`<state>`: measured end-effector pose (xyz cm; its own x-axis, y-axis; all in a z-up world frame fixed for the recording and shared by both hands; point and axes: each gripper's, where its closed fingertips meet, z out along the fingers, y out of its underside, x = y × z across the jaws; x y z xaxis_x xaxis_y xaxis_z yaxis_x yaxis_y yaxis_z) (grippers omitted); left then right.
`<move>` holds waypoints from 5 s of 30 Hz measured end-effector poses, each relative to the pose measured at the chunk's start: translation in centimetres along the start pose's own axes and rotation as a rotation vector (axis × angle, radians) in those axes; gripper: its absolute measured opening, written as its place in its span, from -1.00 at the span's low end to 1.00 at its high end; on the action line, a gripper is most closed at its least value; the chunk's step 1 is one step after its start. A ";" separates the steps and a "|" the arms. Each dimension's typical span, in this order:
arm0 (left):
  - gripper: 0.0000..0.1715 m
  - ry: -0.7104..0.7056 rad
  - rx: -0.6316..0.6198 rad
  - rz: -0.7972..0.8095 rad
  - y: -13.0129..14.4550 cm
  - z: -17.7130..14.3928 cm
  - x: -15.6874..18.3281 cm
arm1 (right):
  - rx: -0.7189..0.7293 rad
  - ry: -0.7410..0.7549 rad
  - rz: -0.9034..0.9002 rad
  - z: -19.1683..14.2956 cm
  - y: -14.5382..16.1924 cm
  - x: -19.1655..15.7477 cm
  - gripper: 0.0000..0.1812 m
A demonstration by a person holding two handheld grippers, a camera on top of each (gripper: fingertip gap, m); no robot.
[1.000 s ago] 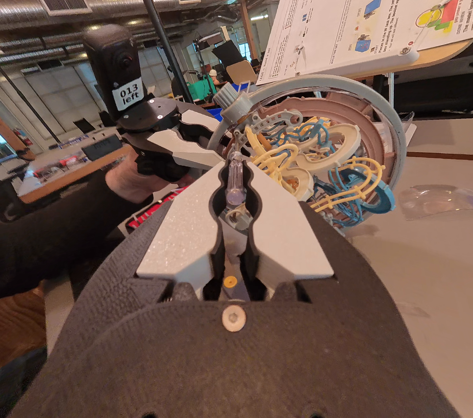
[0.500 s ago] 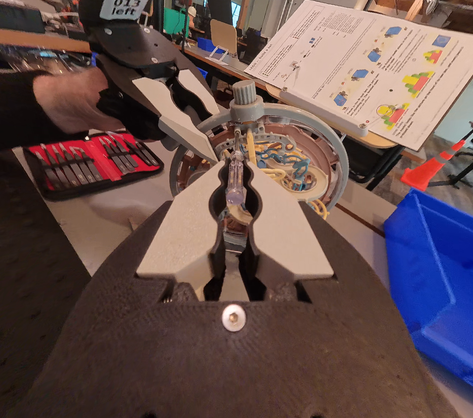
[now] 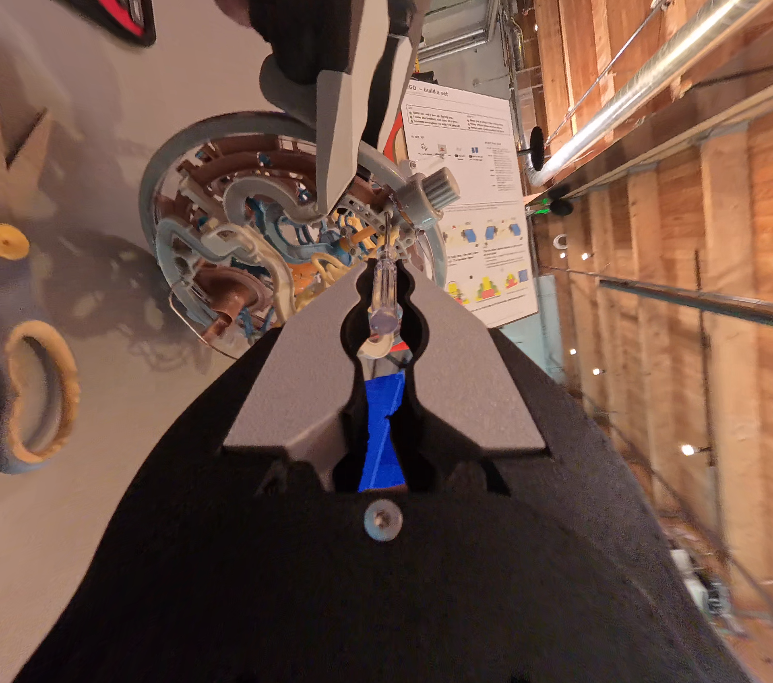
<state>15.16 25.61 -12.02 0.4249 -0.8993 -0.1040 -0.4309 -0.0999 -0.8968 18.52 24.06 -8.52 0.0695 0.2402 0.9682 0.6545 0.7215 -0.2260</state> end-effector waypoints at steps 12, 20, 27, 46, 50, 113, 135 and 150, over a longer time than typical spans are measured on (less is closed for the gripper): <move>-0.75 -0.009 -0.002 -0.039 0.0 0.1 -0.2 | -0.019 0.034 0.058 -0.1 0.1 -0.1 -0.93; -0.74 -0.010 0.017 -0.071 -0.1 0.2 -0.5 | 0.063 0.008 0.566 -1.4 0.1 0.7 -0.93; -0.74 -0.025 0.015 -0.068 -0.2 0.5 -0.3 | 0.097 -0.083 0.881 -0.6 0.3 -0.6 -0.92; -0.74 -0.027 0.024 -0.078 -0.3 0.7 -0.2 | 0.111 -0.059 1.041 -0.8 0.9 -0.8 -0.92; -0.75 -0.025 0.026 -0.077 -0.4 0.8 0.0 | 0.121 -0.067 1.062 -0.8 0.9 -0.7 -0.92; -0.74 -0.231 0.114 0.349 -1.2 0.1 -0.3 | 0.393 -0.094 1.528 -0.5 -0.4 -1.1 -0.93; -0.75 0.090 0.104 -0.049 -0.1 -0.1 0.3 | 0.012 0.020 0.073 0.3 -0.4 -0.1 -0.93; -0.75 0.270 0.175 -0.256 -0.4 -0.6 0.6 | -0.076 -0.042 0.116 0.1 -1.2 0.3 -0.93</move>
<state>15.08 24.88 -11.45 0.2662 -0.9367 0.2275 -0.1871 -0.2818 -0.9411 17.68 23.38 -7.98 0.1179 0.3472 0.9304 0.6990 0.6365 -0.3261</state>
